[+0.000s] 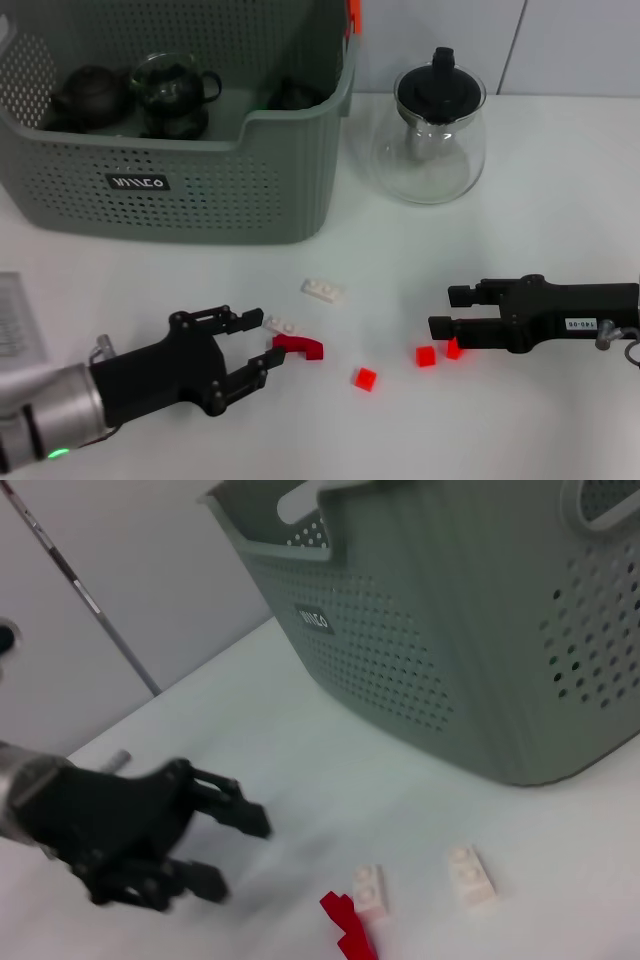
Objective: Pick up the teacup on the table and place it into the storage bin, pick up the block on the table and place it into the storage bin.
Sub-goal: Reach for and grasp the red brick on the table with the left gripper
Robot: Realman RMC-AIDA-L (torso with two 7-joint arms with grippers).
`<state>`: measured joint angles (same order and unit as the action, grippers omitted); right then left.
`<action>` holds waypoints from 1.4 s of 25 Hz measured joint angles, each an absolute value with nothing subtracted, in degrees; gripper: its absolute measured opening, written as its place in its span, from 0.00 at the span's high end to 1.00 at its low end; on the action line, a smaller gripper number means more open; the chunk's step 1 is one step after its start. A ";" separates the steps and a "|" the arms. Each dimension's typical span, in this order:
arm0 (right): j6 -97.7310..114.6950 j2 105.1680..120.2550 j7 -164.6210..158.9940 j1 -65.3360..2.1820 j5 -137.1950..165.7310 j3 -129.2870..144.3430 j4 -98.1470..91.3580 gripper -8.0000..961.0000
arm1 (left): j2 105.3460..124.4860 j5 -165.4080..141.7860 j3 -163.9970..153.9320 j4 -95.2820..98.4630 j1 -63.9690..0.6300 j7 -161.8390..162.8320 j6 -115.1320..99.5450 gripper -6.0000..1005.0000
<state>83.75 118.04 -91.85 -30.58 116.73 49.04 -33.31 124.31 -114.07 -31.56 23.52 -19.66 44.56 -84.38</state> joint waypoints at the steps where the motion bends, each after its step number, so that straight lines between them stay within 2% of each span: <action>1: 83.75 118.04 -91.89 -30.58 116.72 49.04 -33.30 0.23 | 124.32 -114.10 -31.56 22.33 -20.15 43.89 -82.40 0.41; 9: 83.75 118.12 -91.93 -30.58 116.72 49.04 -33.30 0.23 | 124.36 -114.19 -31.70 17.91 -23.26 43.00 -75.00 0.51; 35: 83.05 118.13 -91.94 -30.03 116.72 49.10 -33.25 0.23 | 124.64 -113.78 -34.63 16.72 -23.37 42.73 -73.15 0.51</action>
<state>83.05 118.13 -91.94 -30.03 116.72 49.10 -33.25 124.64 -113.78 -34.63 16.72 -23.37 42.73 -73.15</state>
